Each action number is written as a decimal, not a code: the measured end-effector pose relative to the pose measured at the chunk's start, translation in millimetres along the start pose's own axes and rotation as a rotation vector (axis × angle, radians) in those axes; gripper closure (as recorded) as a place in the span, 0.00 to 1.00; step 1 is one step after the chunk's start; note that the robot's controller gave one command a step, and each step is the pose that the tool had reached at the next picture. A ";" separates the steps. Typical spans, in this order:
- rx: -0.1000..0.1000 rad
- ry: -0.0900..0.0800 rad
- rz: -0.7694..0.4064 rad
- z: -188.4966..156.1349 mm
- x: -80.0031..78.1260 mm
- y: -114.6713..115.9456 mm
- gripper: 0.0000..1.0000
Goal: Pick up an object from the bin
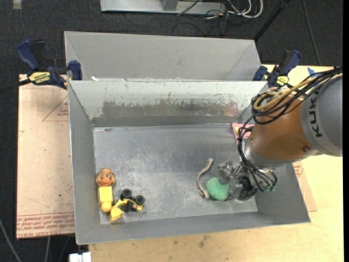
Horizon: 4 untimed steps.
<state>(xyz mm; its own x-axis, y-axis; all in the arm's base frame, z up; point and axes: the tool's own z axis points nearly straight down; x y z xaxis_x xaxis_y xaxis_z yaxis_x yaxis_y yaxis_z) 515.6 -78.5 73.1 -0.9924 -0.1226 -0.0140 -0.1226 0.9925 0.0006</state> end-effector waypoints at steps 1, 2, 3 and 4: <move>0.000 0.000 0.000 0.0 0.0 0.0 1.00; 0.000 0.000 0.000 0.0 0.0 0.0 1.00; 0.000 0.000 0.000 0.0 0.0 0.0 1.00; 0.000 0.000 0.000 0.0 0.0 0.0 1.00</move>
Offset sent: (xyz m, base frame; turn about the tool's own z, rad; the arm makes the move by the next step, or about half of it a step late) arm 0.0000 0.0000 0.0000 0.0000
